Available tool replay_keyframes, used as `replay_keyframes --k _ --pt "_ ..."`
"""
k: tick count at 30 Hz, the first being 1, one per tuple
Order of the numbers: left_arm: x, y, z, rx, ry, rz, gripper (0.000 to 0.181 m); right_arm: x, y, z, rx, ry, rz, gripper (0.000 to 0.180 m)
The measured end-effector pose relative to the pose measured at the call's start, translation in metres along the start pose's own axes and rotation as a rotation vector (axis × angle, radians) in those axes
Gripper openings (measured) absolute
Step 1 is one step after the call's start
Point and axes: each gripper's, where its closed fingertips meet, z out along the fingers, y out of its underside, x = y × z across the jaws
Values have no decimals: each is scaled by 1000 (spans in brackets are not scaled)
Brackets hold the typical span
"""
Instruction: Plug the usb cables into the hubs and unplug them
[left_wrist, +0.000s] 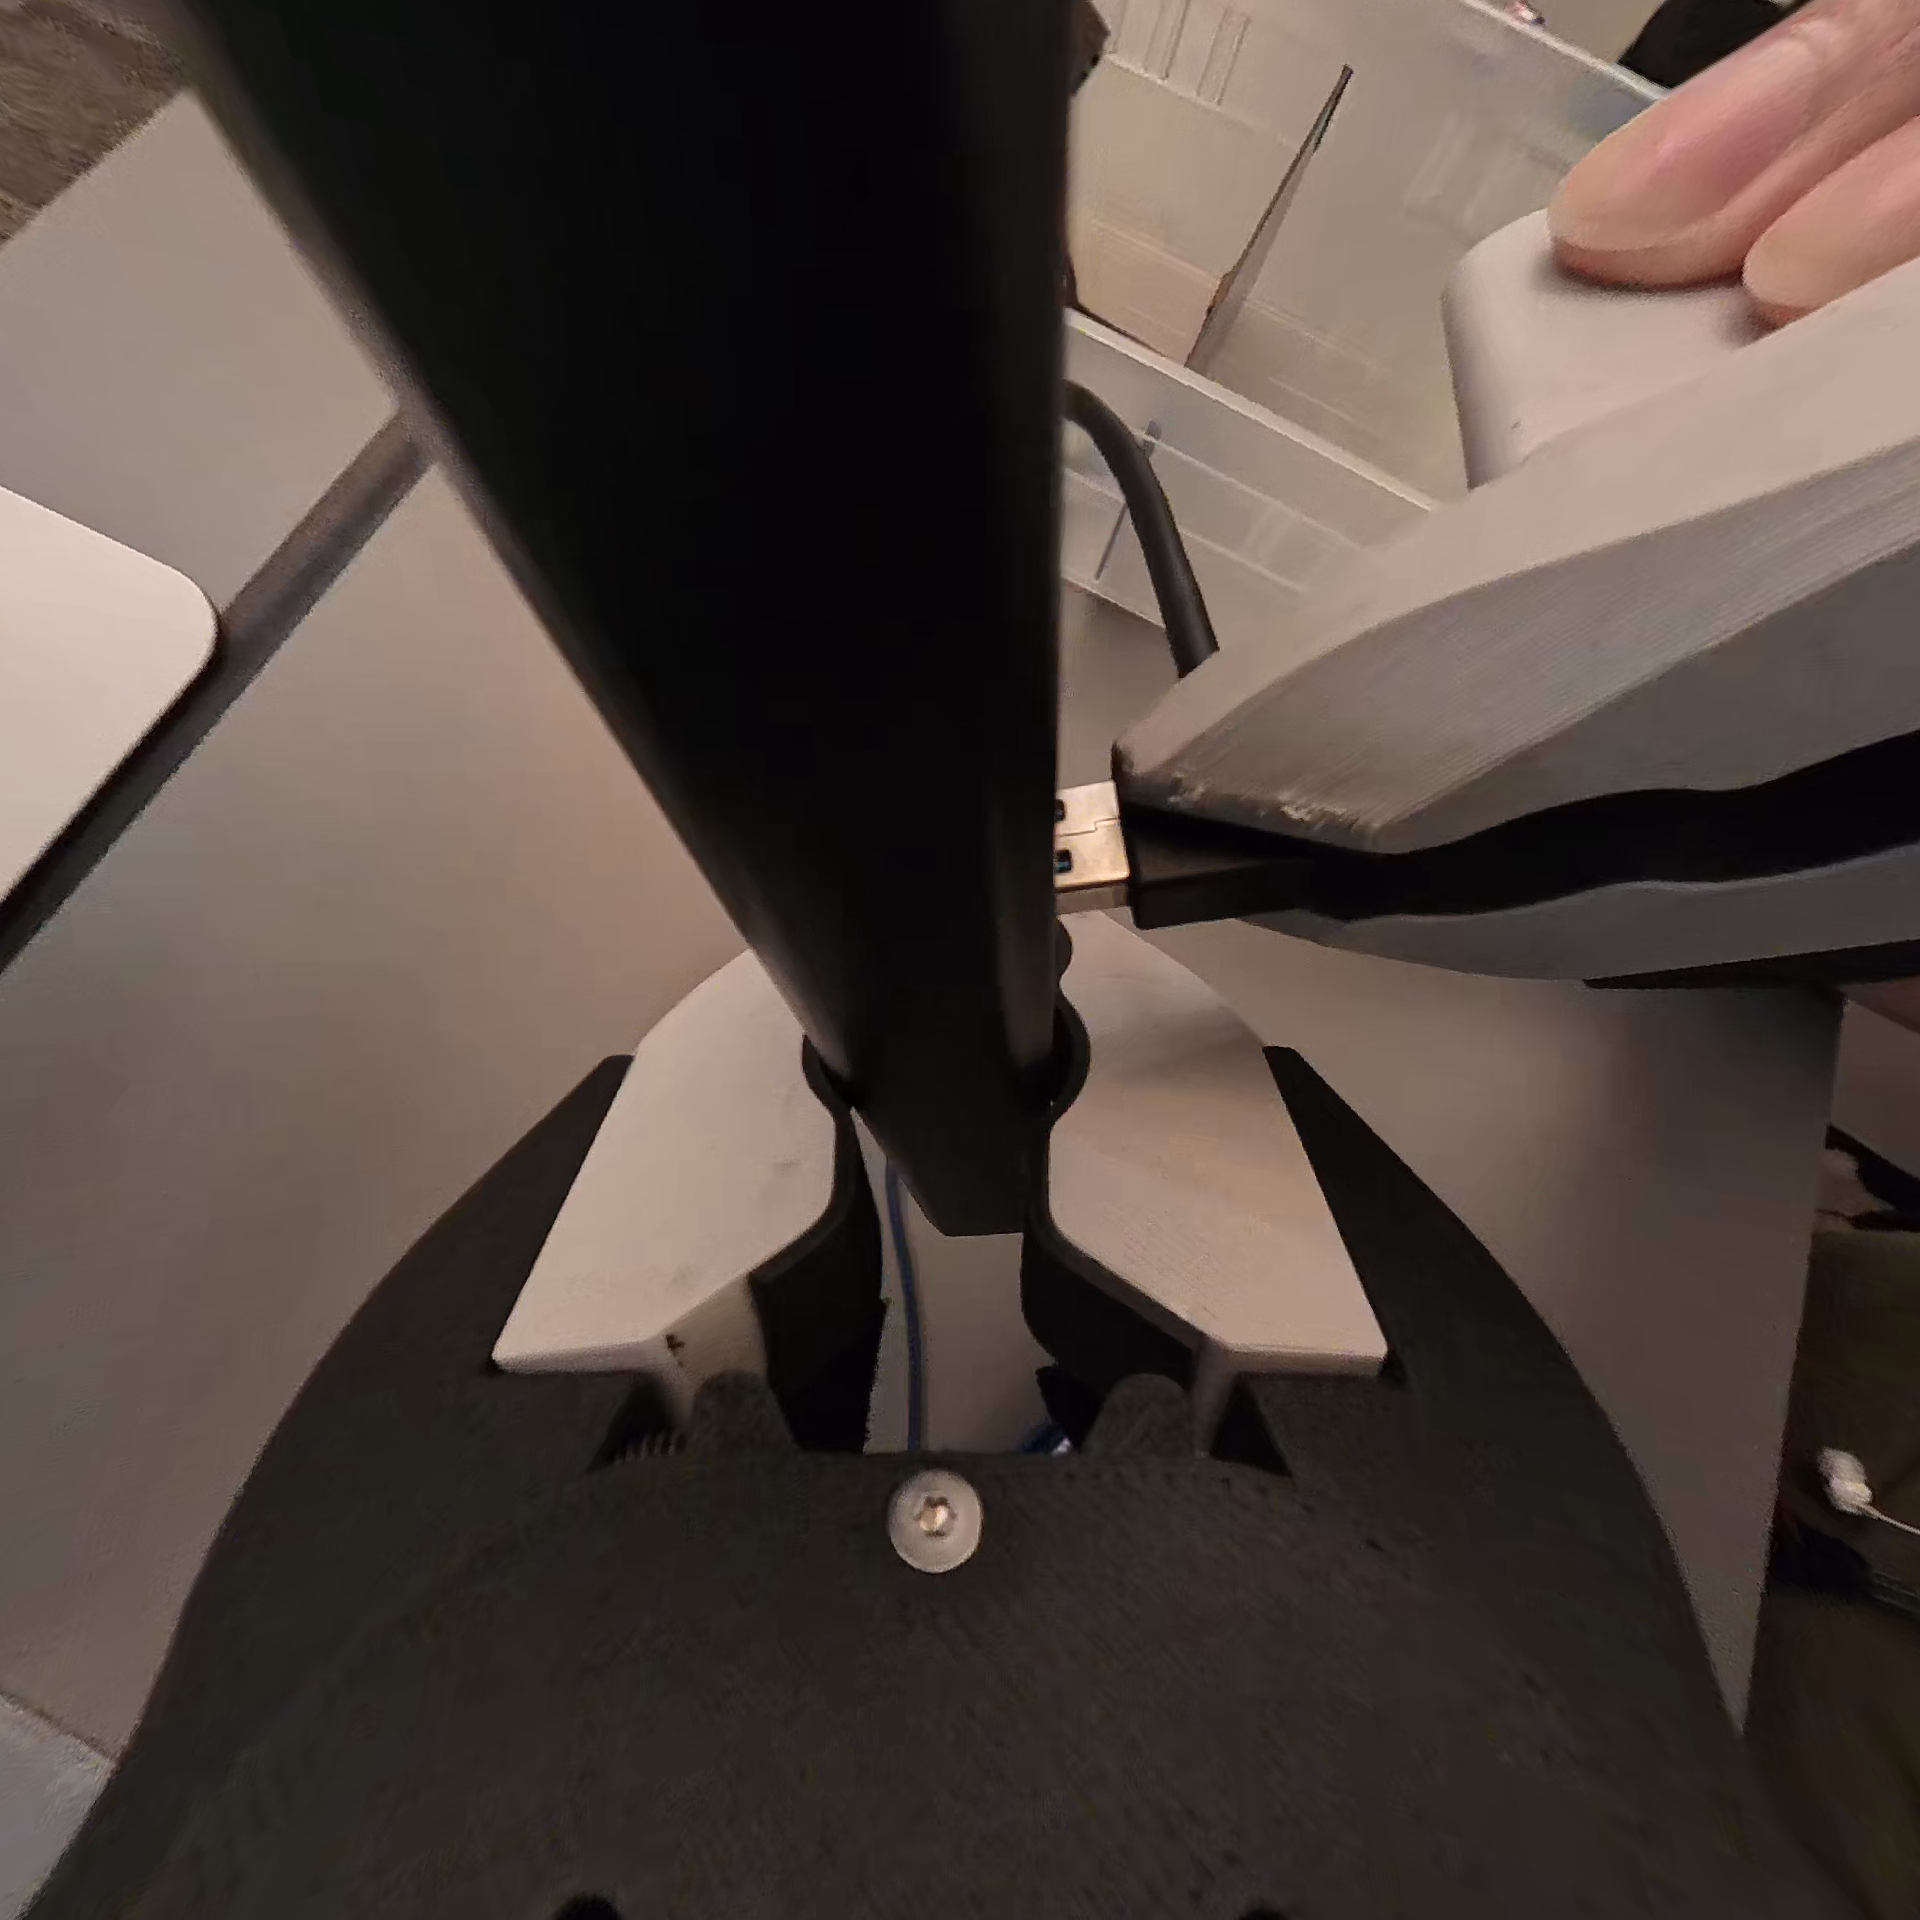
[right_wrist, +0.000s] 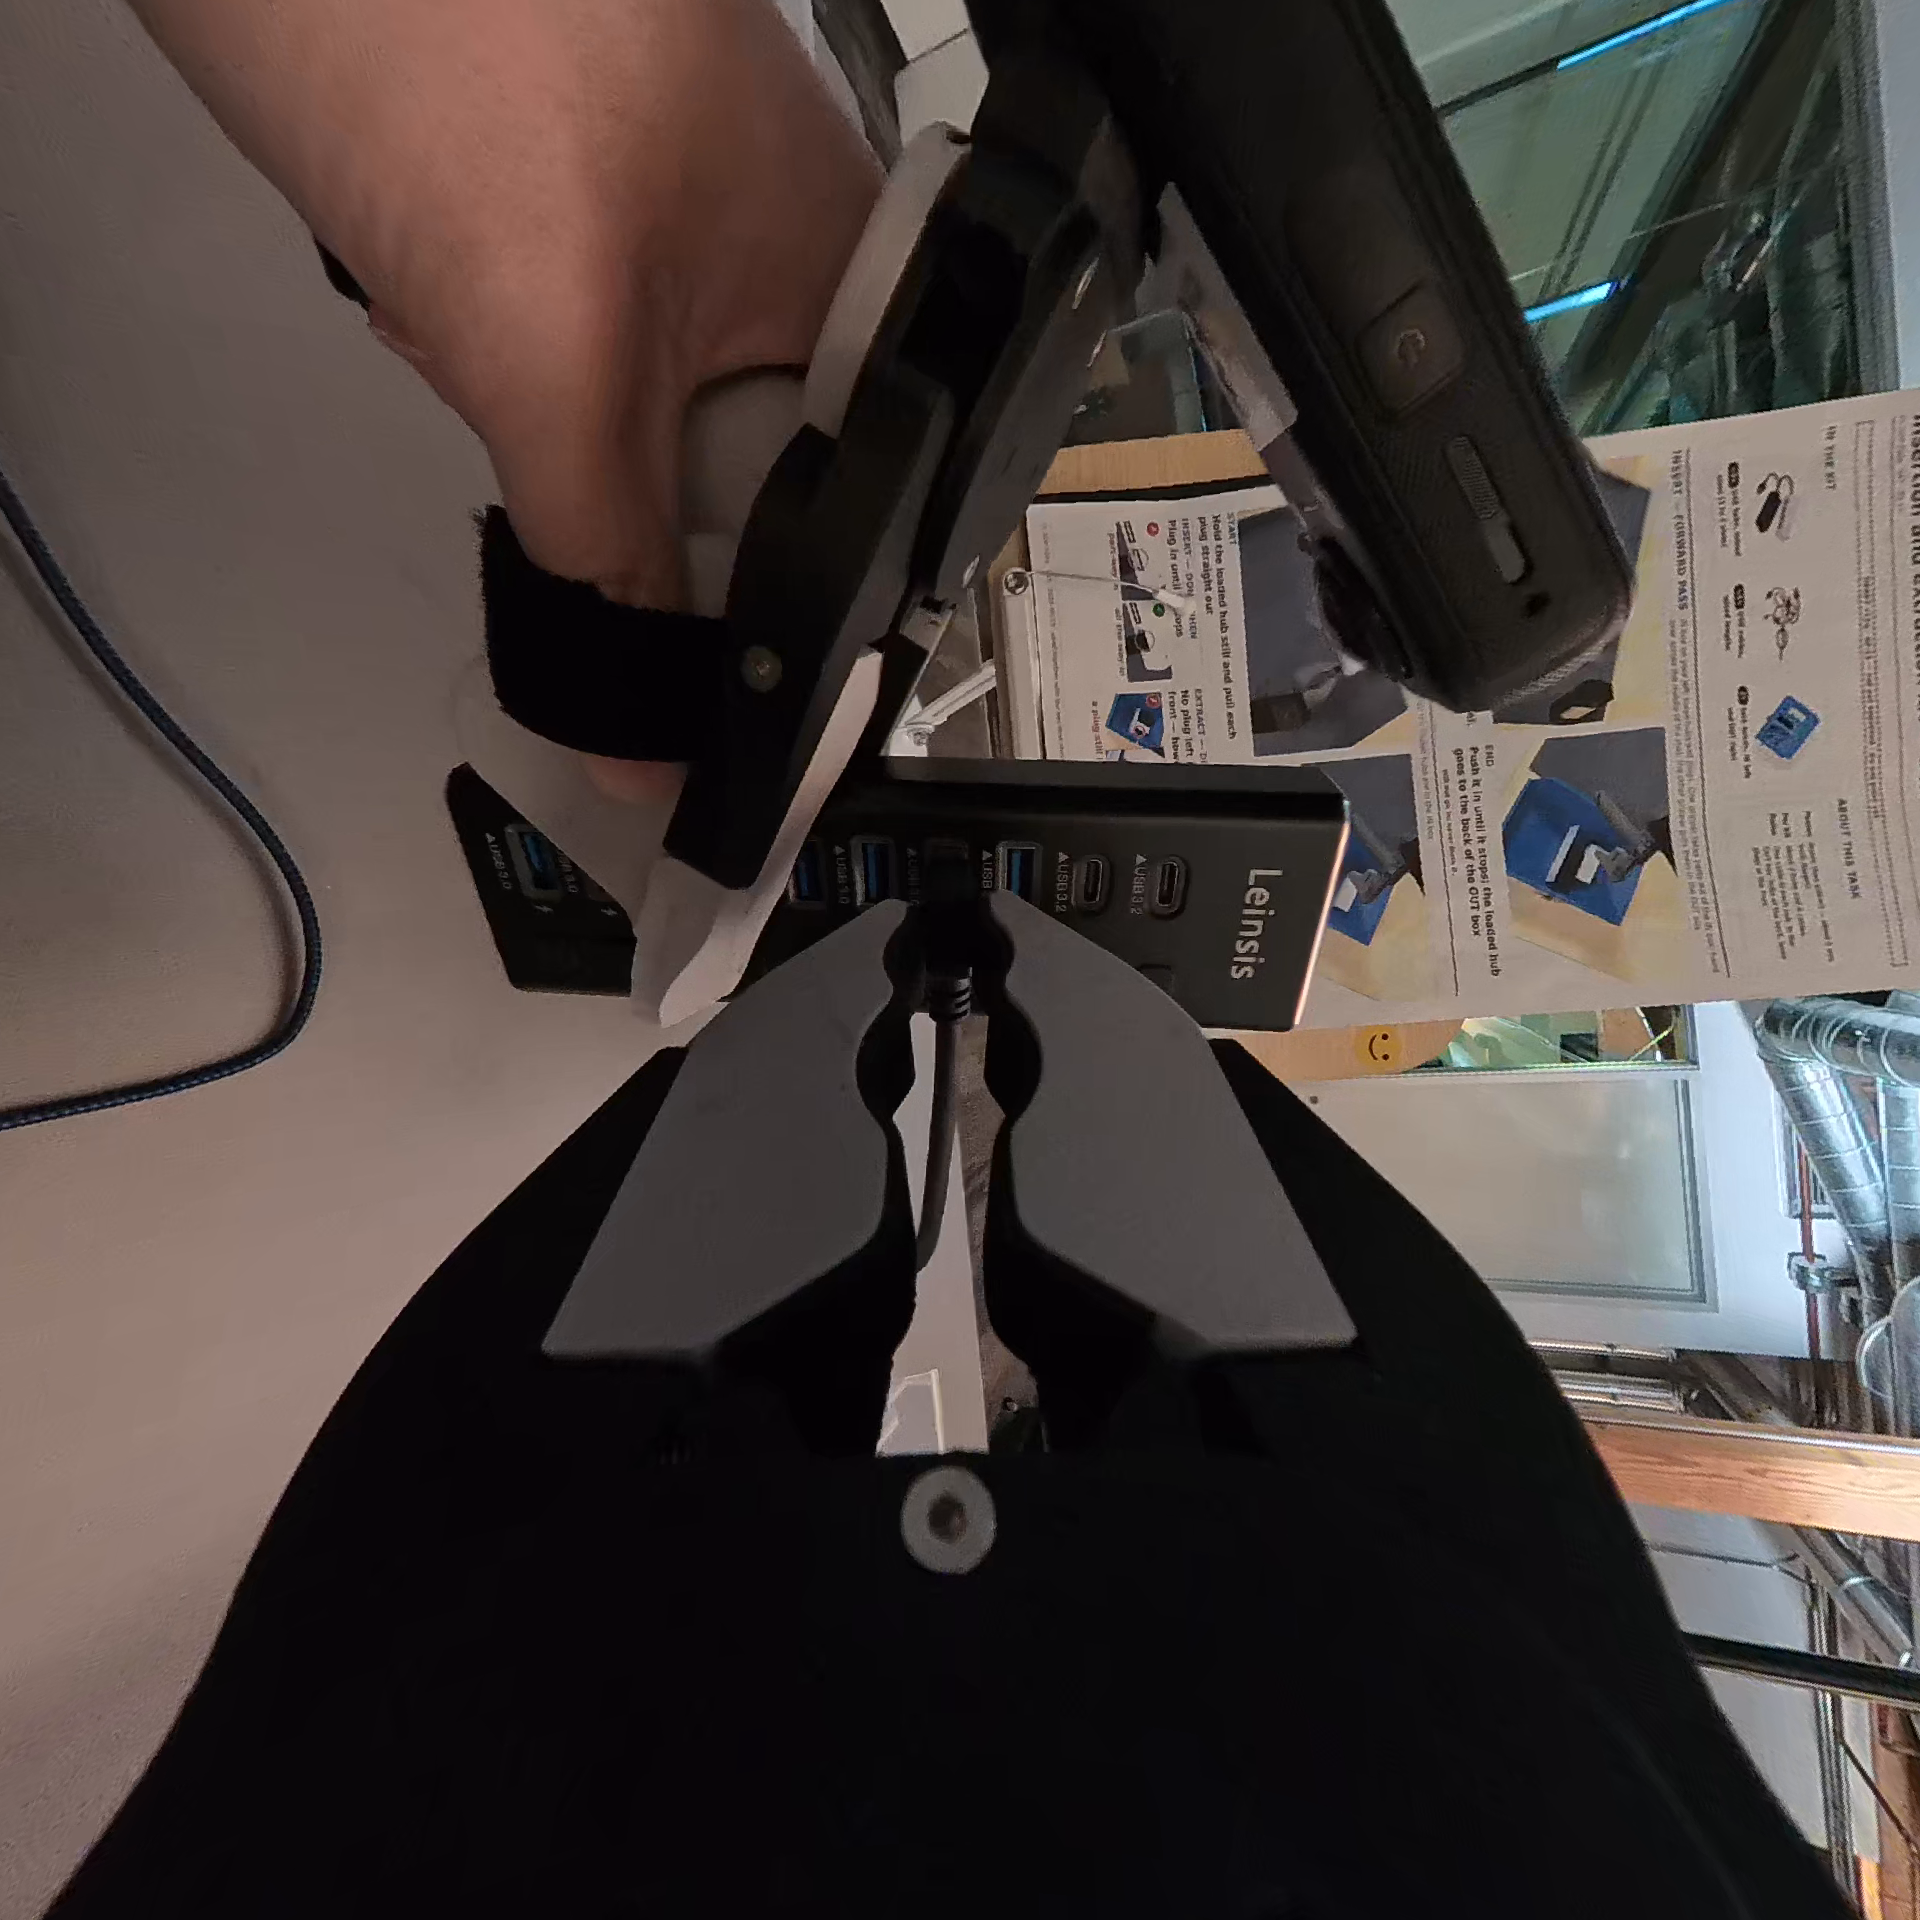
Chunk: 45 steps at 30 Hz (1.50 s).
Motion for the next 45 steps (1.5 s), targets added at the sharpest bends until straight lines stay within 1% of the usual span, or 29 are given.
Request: replay_keyframes --k 3,6,10,13,23,30,35,39,41,45 --pt "-1 -1 -2 3 -23 17 28 2 -1 -1 10 22 -12 9" --pt "4 -5 -4 27 17 0 28 4 -3 -1 21 49 -6 9" --pt "-1 -2 -6 5 -41 69 28 3 -4 -1 35 56 -7 10" --pt "-1 -2 -8 6 -47 76 28 4 -6 -1 38 71 -8 9" --pt "-4 0 -7 -7 -84 76 29 3 -7 1 -17 93 -14 9" --pt "2 -3 -10 6 -63 87 29 6 -9 -1 11 107 1 9" --pt "0 -1 -8 -8 -86 93 30 4 -7 0 -24 109 -16 9" --pt "1 -10 -7 82 -17 2 28 7 -8 3 21 120 -5 9" --pt "4 -15 -9 120 23 -32 28 12 -9 3 27 154 6 10" --pt "2 -18 -15 135 2 -21 28 17 -16 -3 59 202 -13 14"
